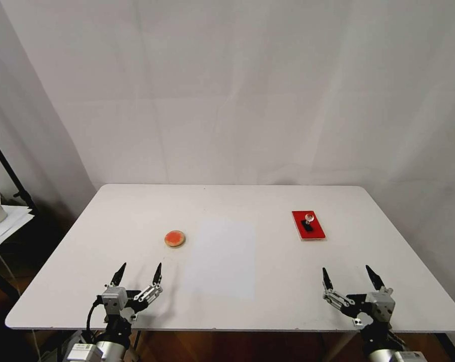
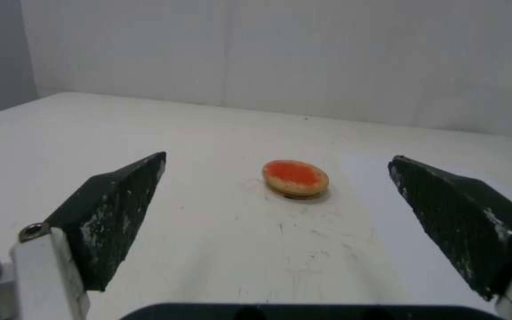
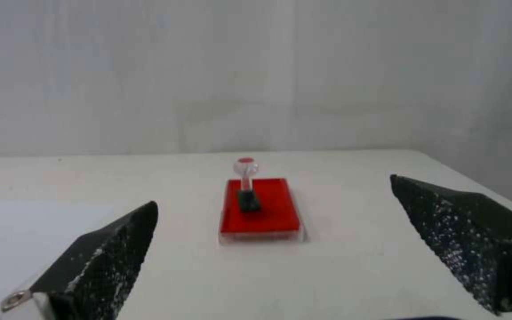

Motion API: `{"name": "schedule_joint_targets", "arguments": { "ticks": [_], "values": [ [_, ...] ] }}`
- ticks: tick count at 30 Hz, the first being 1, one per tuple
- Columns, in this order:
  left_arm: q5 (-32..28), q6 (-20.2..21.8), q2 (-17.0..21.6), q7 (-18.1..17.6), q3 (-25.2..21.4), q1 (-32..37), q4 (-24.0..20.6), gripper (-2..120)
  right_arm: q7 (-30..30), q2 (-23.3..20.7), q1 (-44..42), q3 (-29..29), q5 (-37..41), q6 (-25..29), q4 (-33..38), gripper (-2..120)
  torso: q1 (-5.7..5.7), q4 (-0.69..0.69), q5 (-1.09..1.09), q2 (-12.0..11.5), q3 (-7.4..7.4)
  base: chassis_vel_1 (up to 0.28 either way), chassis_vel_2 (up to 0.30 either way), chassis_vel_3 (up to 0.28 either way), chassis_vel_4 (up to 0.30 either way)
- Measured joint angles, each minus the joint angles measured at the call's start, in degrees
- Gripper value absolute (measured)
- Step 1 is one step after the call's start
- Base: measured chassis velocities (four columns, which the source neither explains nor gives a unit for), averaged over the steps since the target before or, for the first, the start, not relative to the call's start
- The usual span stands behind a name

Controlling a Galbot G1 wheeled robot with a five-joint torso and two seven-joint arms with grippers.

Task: Pick up the stamp from the ink pad and place it onto another ink pad.

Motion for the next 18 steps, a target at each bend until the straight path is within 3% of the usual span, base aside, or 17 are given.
{"name": "schedule_joint_targets", "arguments": {
  "ticks": [3, 8, 18],
  "values": [
    [0.00, 0.00, 0.00, 0.00, 0.00, -0.01, 0.00, 100, -0.05, -3.10, 4.50, -0.95, 3.91, -1.63, -2.11, 100, 0.00, 0.01, 0.00, 0.00, 0.00, 0.000, 0.000, 0.000, 0.000],
    [0.00, 0.00, -0.01, 0.00, 0.00, -0.02, 0.00, 100, 2.52, -10.11, 17.28, -6.90, 23.78, -8.03, -7.62, 100, 0.01, 0.01, -0.01, -0.01, 0.01, 0.000, 0.000, 0.000, 0.000],
    [0.00, 0.00, 0.00, 0.00, 0.00, -0.01, 0.00, 100, 3.75, -10.69, 32.81, -16.80, 27.80, -9.39, -19.28, 100, 0.02, 0.02, -0.01, -0.01, 0.01, 0.000, 0.000, 0.000, 0.000]
  ]
}}
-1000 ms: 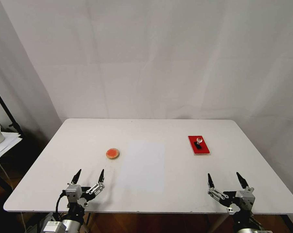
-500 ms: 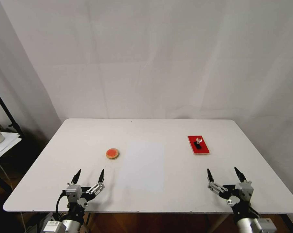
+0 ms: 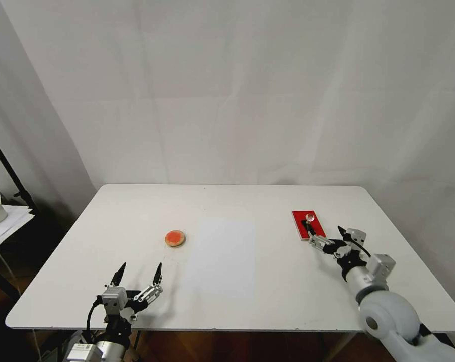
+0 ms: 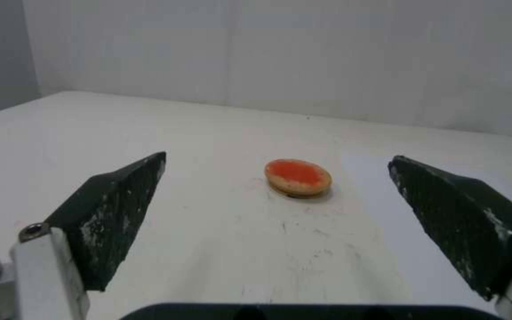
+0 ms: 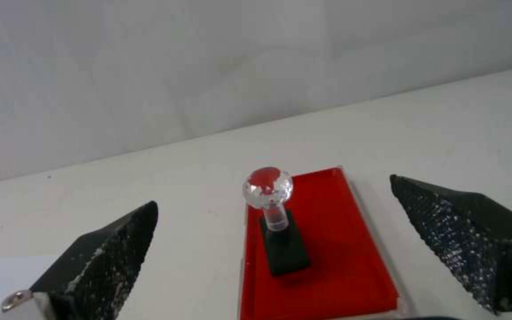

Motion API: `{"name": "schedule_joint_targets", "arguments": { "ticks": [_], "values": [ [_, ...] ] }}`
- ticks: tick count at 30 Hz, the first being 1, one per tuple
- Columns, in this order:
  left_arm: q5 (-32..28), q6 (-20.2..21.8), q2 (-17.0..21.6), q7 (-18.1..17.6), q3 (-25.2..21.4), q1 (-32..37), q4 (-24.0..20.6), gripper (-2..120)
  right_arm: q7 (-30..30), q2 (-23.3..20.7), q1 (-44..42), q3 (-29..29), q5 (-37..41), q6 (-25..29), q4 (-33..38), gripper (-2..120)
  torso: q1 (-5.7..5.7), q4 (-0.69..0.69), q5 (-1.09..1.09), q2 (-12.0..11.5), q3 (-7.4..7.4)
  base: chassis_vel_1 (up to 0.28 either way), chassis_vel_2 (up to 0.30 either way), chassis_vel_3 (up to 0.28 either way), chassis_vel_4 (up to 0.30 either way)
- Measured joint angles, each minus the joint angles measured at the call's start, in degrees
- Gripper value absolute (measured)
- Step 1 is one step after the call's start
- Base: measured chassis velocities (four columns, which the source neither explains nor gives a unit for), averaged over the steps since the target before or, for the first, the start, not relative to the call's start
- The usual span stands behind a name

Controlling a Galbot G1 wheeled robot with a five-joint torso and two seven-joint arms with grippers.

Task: Pick up the stamp from the ink pad and place it onto another ink pad.

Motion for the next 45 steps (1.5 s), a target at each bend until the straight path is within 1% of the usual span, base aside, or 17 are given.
{"name": "schedule_joint_targets", "arguments": {
  "ticks": [5, 11, 16, 17, 21, 22, 26, 27, 28, 32, 33, 38, 39, 40, 41, 45],
  "values": [
    [0.00, 0.00, 0.00, 0.00, 0.00, 0.01, 0.00, 100, 0.44, 0.92, 3.21, -2.78, -0.61, 0.05, -3.62, 100, -0.01, -0.01, 0.00, 0.00, -0.01, 0.000, 0.000, 0.000, 0.000],
    [0.00, 0.00, 0.00, 0.00, 0.00, 0.01, 0.00, 100, 0.46, 1.62, 4.77, -4.12, -1.18, 0.39, -5.75, 99, -0.02, -0.02, 0.01, 0.00, -0.01, 0.000, 0.000, 0.000, 0.000],
    [0.00, 0.00, 0.00, 0.00, 0.00, 0.01, 0.00, 100, 0.44, 2.07, 6.38, -5.29, -1.43, 0.65, -6.84, 92, -0.02, -0.01, 0.00, 0.00, -0.01, 0.000, 0.000, 0.000, 0.000],
    [0.00, 0.00, 0.00, 0.00, 0.00, 0.01, 0.00, 100, 0.44, 2.07, 6.38, -5.29, -1.43, 0.65, -6.84, 92, -0.02, -0.01, 0.00, 0.00, -0.01, 0.000, 0.000, 0.000, 0.000],
    [0.00, 0.00, 0.00, 0.00, 0.00, 0.01, 0.00, 100, 0.59, 2.02, 7.05, -6.14, -1.50, 0.68, -7.56, 77, -0.02, -0.01, 0.00, 0.00, -0.01, 0.000, 0.000, 0.000, 0.000],
    [0.00, 0.00, 0.00, 0.00, 0.00, 0.01, 0.00, 100, 0.59, 2.02, 7.05, -6.14, -1.50, 0.68, -7.56, 77, -0.02, -0.01, 0.00, 0.00, -0.01, 0.000, 0.000, 0.000, 0.000],
    [0.00, 0.00, 0.00, 0.00, 0.00, 0.01, 0.00, 100, 0.70, 1.90, 7.94, -6.62, -1.55, 0.67, -8.52, 59, -0.02, -0.01, 0.00, 0.01, -0.01, 0.000, 0.000, 0.000, 0.000],
    [0.00, 0.00, 0.00, 0.00, 0.00, 0.01, 0.00, 100, 0.70, 1.94, 8.06, -6.74, -1.57, 0.67, -8.75, 56, -0.02, -0.01, 0.00, 0.01, -0.01, 0.000, 0.000, 0.000, 0.000],
    [0.00, 0.00, 0.00, 0.00, 0.00, 0.01, 0.00, 100, 0.70, 1.94, 8.06, -6.74, -1.57, 0.67, -8.75, 56, -0.02, -0.01, 0.00, 0.01, -0.01, 0.000, 0.000, 0.000, 0.000],
    [0.00, 0.00, 0.00, 0.00, 0.00, 0.01, 0.00, 100, 0.71, 2.17, 8.30, -6.85, -1.60, 0.65, -9.26, 37, -0.02, -0.01, 0.00, 0.01, -0.01, 0.000, 0.000, 0.000, 0.000],
    [0.00, 0.00, 0.00, 0.00, 0.00, 0.01, 0.00, 100, 0.71, 2.17, 8.30, -6.85, -1.60, 0.65, -9.26, 37, -0.02, -0.01, 0.00, 0.01, -0.01, 0.000, 0.000, 0.000, 0.000],
    [0.00, 0.00, 0.00, 0.00, 0.00, 0.01, 0.00, 100, 0.48, 2.27, 8.29, -7.01, -1.52, 0.47, -9.62, 16, -0.02, -0.01, 0.00, 0.01, -0.01, 0.000, 0.000, 0.000, 0.000],
    [0.00, 0.00, 0.00, 0.00, 0.00, 0.01, 0.00, 100, 0.48, 2.27, 8.29, -7.01, -1.52, 0.47, -9.62, 16, -0.02, -0.01, 0.00, 0.01, -0.01, 0.000, 0.000, 0.000, 0.000],
    [0.00, 0.00, 0.00, 0.00, 0.00, 0.01, 0.00, 100, 0.44, 2.28, 8.26, -7.11, -1.52, 0.47, -9.65, 11, -0.02, -0.02, 0.00, 0.01, -0.01, 0.000, 0.000, 0.000, 0.000],
    [0.00, 0.00, 0.00, 0.00, 0.00, 0.01, 0.00, 100, 0.41, 2.28, 8.26, -7.26, -1.54, 0.48, -9.69, 8, -0.02, -0.01, -0.01, 0.01, -0.02, 0.000, 0.000, 0.000, 0.000],
    [0.00, 0.00, 0.00, 0.00, 0.00, 0.01, 0.00, 100, 0.40, 2.37, 8.32, -7.58, -1.60, 0.50, -9.74, 9, -0.02, -0.02, -0.01, 0.02, -0.02, 0.000, 0.000, 0.000, 0.000]
  ]
}}
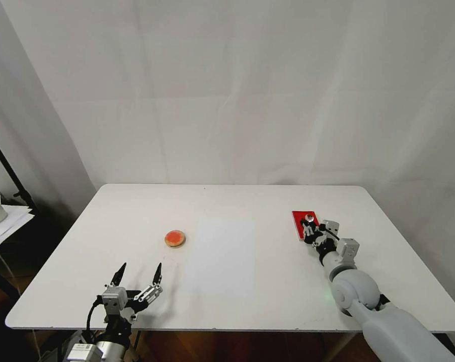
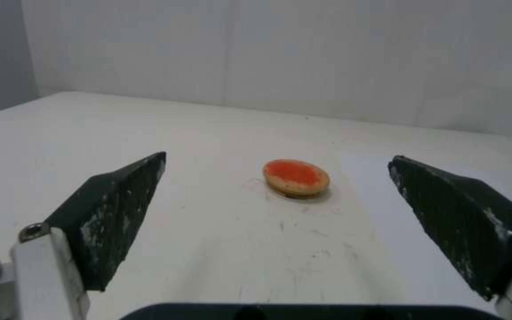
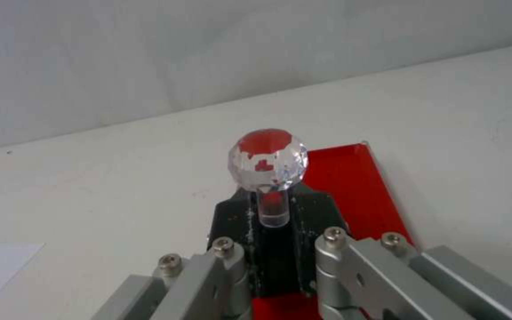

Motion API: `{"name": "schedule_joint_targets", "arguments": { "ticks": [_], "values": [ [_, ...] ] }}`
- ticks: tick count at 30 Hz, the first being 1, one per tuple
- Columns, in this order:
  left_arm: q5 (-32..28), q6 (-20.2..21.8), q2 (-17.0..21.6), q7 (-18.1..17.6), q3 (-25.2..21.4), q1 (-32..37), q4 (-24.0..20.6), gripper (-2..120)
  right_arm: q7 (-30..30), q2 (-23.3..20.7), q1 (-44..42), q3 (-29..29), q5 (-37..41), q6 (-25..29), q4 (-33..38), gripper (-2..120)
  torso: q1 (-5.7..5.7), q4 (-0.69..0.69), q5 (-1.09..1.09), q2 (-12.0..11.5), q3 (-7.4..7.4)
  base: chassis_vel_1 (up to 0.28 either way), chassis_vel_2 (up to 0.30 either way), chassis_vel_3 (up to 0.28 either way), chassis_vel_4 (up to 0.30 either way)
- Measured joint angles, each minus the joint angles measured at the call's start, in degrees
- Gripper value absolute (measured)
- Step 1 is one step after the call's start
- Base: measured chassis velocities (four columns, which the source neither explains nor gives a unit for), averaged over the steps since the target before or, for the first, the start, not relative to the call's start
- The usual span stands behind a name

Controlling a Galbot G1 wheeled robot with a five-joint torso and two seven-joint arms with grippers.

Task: Pick up the stamp from the ink pad and place it onto another ink pad.

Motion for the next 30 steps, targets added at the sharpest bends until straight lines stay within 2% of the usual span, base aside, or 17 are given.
{"name": "schedule_joint_targets", "arguments": {
  "ticks": [6, 10, 13, 14, 18, 19, 23, 27, 30],
  "values": [
    [0.00, 0.00, 0.00, 0.00, 0.00, 0.00, 0.00, 100, -0.22, -0.59, 1.16, -0.63, -0.13, -0.02, 0.65, 9, 0.00, 0.00, 0.04, -0.01, 0.01, 0.000, 0.000, 0.000, 0.000],
    [0.00, 0.00, 0.00, 0.00, 0.00, 0.00, 0.00, 100, -1.03, -1.88, 4.13, -2.49, -0.12, 0.02, 3.00, 9, 0.00, 0.01, -0.02, 0.00, 0.00, 0.000, 0.000, 0.000, 0.000],
    [0.00, 0.00, 0.00, 0.00, 0.00, 0.00, 0.00, 100, -3.26, -3.03, 8.63, -8.74, -0.12, -0.07, 4.81, 9, 0.00, 0.00, -0.01, 0.00, 0.01, 0.000, 0.000, 0.000, 0.000],
    [0.00, 0.00, 0.00, 0.00, 0.00, 0.00, 0.00, 100, -3.26, -3.03, 8.63, -8.74, -0.12, -0.07, 4.81, 9, 0.00, 0.00, -0.01, 0.00, 0.01, 0.000, 0.000, 0.000, 0.000],
    [0.00, 0.00, 0.00, 0.00, 0.00, -0.01, 0.00, 100, -8.55, -2.72, 14.70, -20.43, -0.61, 1.37, 4.27, 9, 0.00, 0.02, 0.00, 0.00, 0.01, 0.000, 0.000, 0.000, 0.000],
    [0.00, 0.00, 0.00, 0.00, 0.00, -0.01, 0.00, 100, -8.55, -2.72, 14.70, -20.43, -0.61, 1.37, 4.27, 9, 0.00, 0.02, 0.00, 0.00, 0.01, 0.000, 0.000, 0.000, 0.000],
    [0.00, 0.00, 0.00, 0.00, 0.00, -0.01, 0.00, 100, -10.15, -1.13, 19.21, -29.97, -1.93, 2.03, 1.51, 9, 0.00, 0.01, -0.01, 0.00, 0.01, 0.000, 0.000, 0.000, 0.000],
    [0.00, 0.00, 0.00, 0.00, 0.00, 0.00, 0.00, 100, -9.83, 0.11, 20.60, -33.43, -2.05, 1.71, -0.93, 9, 0.01, 0.01, 0.01, 0.00, 0.01, 0.000, 0.000, 0.000, 0.000],
    [0.00, 0.00, 0.00, 0.00, 0.00, 0.00, 0.00, 100, -9.37, 0.53, 20.63, -33.92, -1.94, 1.66, -1.88, 9, 0.00, 0.00, 0.00, 0.00, 0.01, 0.000, 0.000, 0.000, 0.000]
  ]
}}
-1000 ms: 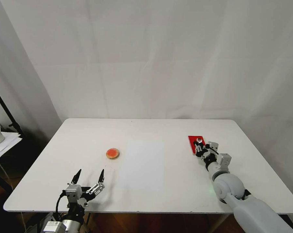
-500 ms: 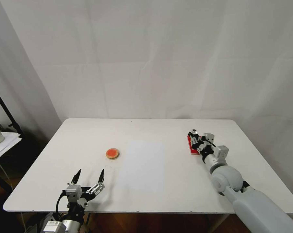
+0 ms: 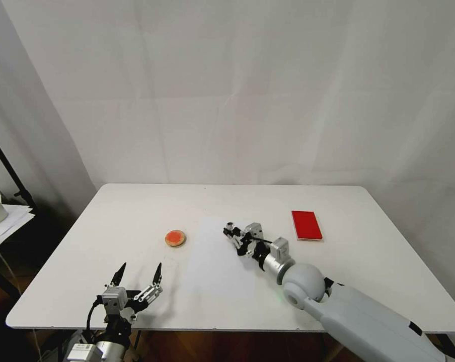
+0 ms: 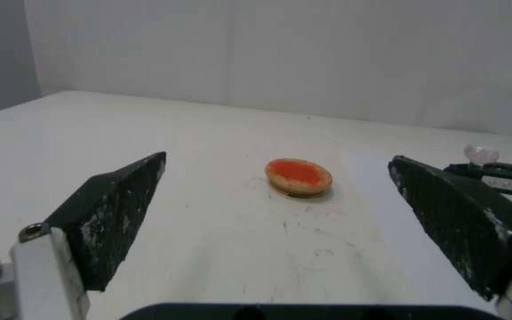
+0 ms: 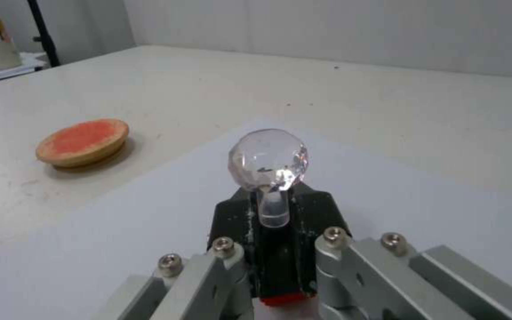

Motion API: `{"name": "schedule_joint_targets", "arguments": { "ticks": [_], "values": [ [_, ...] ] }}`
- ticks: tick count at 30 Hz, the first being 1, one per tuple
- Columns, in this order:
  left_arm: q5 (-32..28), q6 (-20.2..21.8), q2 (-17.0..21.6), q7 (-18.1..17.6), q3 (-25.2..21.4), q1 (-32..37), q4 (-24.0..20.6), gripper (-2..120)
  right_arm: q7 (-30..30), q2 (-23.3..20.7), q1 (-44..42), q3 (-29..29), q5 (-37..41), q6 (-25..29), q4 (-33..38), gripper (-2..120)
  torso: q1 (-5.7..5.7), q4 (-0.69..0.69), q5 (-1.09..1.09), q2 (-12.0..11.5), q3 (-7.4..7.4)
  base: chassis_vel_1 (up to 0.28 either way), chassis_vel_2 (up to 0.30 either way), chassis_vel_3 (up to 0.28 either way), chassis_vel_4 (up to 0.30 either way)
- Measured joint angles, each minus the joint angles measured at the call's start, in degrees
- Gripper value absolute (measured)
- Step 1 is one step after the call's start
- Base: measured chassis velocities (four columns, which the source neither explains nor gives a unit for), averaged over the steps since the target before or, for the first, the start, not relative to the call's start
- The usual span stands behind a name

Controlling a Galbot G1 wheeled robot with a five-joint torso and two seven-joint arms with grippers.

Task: Pick up the stamp from the ink pad and place it onto another ink pad.

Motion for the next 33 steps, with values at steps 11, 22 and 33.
{"name": "schedule_joint_targets", "arguments": {
  "ticks": [11, 22, 33],
  "values": [
    [0.00, 0.00, 0.00, 0.00, 0.00, 0.00, 0.00, 100, 0.88, -0.23, -0.36, 0.22, 0.95, 0.15, 1.27, 9, 0.00, -0.01, 0.00, 0.00, 0.00, 0.000, 0.000, 0.000, 0.000],
    [0.00, 0.00, 0.00, 0.00, 0.00, -0.01, 0.00, 100, -0.03, 7.00, 14.51, -9.99, 3.49, 0.30, -1.83, 9, 0.01, 0.03, -0.01, 0.00, 0.01, 0.000, 0.000, 0.000, 0.000],
    [0.00, 0.00, 0.00, 0.00, 0.00, 0.00, 0.00, 100, -0.62, 16.15, 15.52, -13.03, 2.23, 0.59, -9.97, 9, 0.01, -0.01, -0.01, 0.00, 0.00, 0.000, 0.000, 0.000, 0.000]
  ]
}}
